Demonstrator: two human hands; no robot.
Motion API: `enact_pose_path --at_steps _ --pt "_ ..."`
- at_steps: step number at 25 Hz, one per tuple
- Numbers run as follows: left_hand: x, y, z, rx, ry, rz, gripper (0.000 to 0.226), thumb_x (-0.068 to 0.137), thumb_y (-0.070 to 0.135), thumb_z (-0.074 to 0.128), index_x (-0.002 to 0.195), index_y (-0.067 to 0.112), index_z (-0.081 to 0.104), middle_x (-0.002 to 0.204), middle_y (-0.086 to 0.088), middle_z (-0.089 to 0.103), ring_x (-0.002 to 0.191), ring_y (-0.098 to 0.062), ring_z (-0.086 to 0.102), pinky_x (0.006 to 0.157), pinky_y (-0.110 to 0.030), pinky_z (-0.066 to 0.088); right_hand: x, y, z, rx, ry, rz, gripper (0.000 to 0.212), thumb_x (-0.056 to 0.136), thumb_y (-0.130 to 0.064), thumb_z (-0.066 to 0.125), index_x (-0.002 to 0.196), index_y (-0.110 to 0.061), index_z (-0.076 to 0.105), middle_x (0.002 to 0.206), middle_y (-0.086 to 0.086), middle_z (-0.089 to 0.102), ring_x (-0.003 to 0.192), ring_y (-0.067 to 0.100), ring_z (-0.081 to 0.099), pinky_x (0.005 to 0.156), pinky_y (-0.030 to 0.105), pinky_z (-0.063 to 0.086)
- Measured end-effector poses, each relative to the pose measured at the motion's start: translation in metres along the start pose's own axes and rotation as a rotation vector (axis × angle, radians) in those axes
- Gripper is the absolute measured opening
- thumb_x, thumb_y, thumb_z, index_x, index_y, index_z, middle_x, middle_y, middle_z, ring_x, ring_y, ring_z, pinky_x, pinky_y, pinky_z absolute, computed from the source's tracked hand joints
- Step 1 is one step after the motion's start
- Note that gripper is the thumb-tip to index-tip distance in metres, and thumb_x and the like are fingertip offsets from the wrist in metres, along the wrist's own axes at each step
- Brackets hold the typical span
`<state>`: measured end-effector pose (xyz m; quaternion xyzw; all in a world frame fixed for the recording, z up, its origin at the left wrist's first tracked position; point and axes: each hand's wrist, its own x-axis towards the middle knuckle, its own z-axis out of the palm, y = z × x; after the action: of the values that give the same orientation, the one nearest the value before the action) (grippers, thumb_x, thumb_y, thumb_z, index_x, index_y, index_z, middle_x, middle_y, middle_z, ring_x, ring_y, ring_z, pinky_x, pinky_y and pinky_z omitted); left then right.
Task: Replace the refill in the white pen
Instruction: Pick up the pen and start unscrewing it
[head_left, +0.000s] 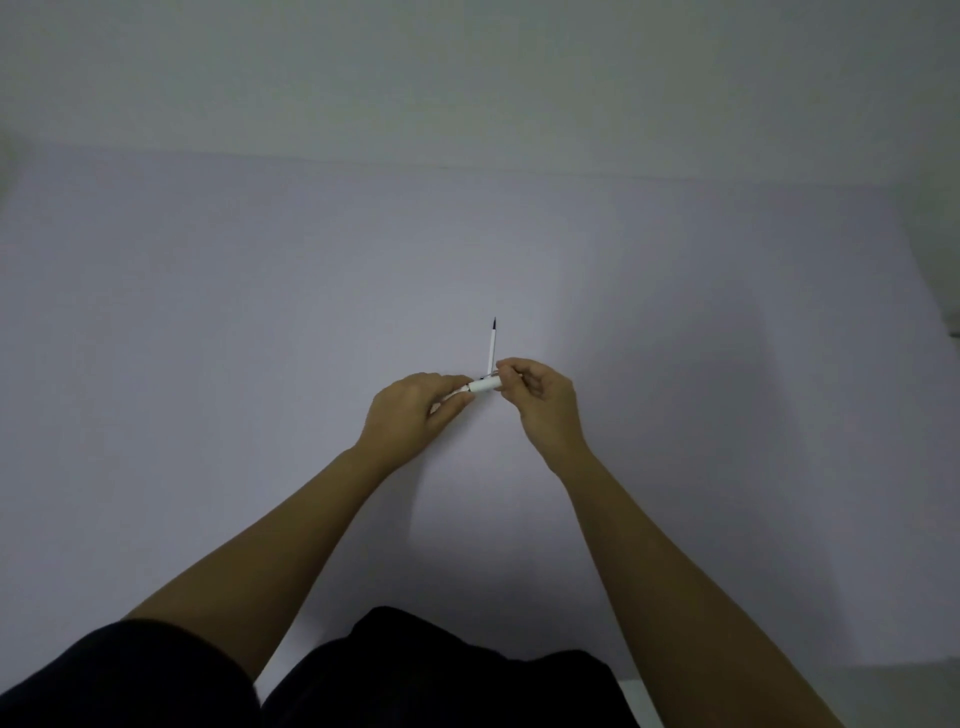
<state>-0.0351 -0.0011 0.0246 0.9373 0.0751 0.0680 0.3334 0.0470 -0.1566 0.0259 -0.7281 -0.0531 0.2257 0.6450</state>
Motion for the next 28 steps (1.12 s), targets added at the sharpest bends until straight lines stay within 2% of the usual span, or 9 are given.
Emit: enact_pose_path --at_steps 3,8,14,18,20,22,24,26,28 --pt "0.001 0.003 -0.004 0.053 0.088 0.02 0.03 0.088 0.044 0.049 0.107 0.03 0.068 0.058 0.01 0.049 0.056 -0.008 0.045 0.049 -0.021 0.031 -0.003 -0.005 0.002 0.046 -0.006 -0.018 0.01 0.09 -0.012 0.059 0.092 -0.016 0.068 0.092 0.008 0.071 0.086 0.012 0.068 0.083 0.022 0.056" --pt "0.0 0.007 -0.005 0.084 0.17 0.032 0.037 0.084 0.051 0.046 0.104 0.031 0.07 0.055 0.003 0.059 0.052 -0.012 0.05 0.045 -0.022 0.034 -0.006 -0.005 0.004 0.042 0.029 -0.011 0.01 0.09 -0.016 0.061 0.099 -0.017 0.061 0.087 0.0 0.072 0.086 0.009 0.069 0.083 0.021 0.055" --pt "-0.002 0.01 0.001 0.067 0.197 -0.079 0.034 0.082 0.048 0.059 0.106 0.027 0.07 0.058 -0.001 0.061 0.054 -0.015 0.051 0.048 -0.022 0.032 -0.002 -0.006 0.007 0.144 0.056 -0.015 0.009 0.088 -0.013 0.062 0.083 -0.02 0.061 0.083 -0.003 0.072 0.082 0.009 0.07 0.073 0.017 0.055" --pt "0.0 0.013 0.004 0.063 0.225 -0.079 0.05 0.08 0.059 0.046 0.106 0.025 0.07 0.057 -0.002 0.062 0.053 -0.011 0.047 0.045 -0.024 0.035 0.0 0.002 0.014 0.192 0.124 -0.025 0.009 0.088 -0.014 0.063 0.084 -0.022 0.064 0.079 -0.008 0.073 0.081 0.01 0.07 0.074 0.019 0.055" --pt "0.001 0.014 0.006 0.077 0.207 -0.091 0.05 0.081 0.06 0.047 0.108 0.025 0.07 0.059 -0.002 0.063 0.053 -0.013 0.05 0.045 -0.026 0.037 0.002 0.007 0.017 0.206 0.145 -0.011 0.01 0.088 -0.015 0.063 0.084 -0.024 0.066 0.079 -0.009 0.073 0.081 0.009 0.07 0.075 0.02 0.056" --pt "0.0 0.01 0.008 0.092 0.201 -0.145 0.044 0.084 0.056 0.05 0.11 0.025 0.068 0.06 -0.001 0.063 0.055 -0.015 0.054 0.046 -0.025 0.037 0.009 0.01 0.017 0.239 0.243 0.02 0.007 0.089 -0.015 0.062 0.086 -0.02 0.065 0.082 -0.004 0.072 0.08 0.009 0.069 0.076 0.02 0.056" --pt "-0.006 0.002 0.009 0.075 0.191 -0.226 0.047 0.085 0.052 0.04 0.114 0.025 0.066 0.064 0.001 0.062 0.061 -0.016 0.056 0.05 -0.023 0.036 0.021 0.012 0.005 0.3 0.366 0.047 0.004 0.089 -0.013 0.061 0.089 -0.012 0.064 0.084 0.003 0.069 0.078 0.011 0.068 0.072 0.016 0.055" --pt "-0.012 -0.009 0.011 0.021 0.145 -0.292 0.047 0.085 0.042 0.036 0.12 0.024 0.062 0.07 0.003 0.059 0.069 -0.016 0.056 0.057 -0.024 0.036 0.033 0.016 -0.013 0.152 0.343 0.042 0.007 0.09 -0.014 0.06 0.092 -0.008 0.064 0.087 0.01 0.069 0.078 0.013 0.066 0.067 0.009 0.052" --pt "-0.014 -0.015 0.011 -0.076 0.116 -0.356 0.046 0.083 0.034 0.036 0.122 0.023 0.06 0.077 0.002 0.061 0.073 -0.015 0.055 0.063 -0.025 0.037 0.04 0.023 -0.026 -0.161 0.249 0.035 0.012 0.088 -0.018 0.062 0.095 -0.01 0.068 0.094 0.011 0.069 0.08 0.016 0.064 0.065 0.007 0.047"
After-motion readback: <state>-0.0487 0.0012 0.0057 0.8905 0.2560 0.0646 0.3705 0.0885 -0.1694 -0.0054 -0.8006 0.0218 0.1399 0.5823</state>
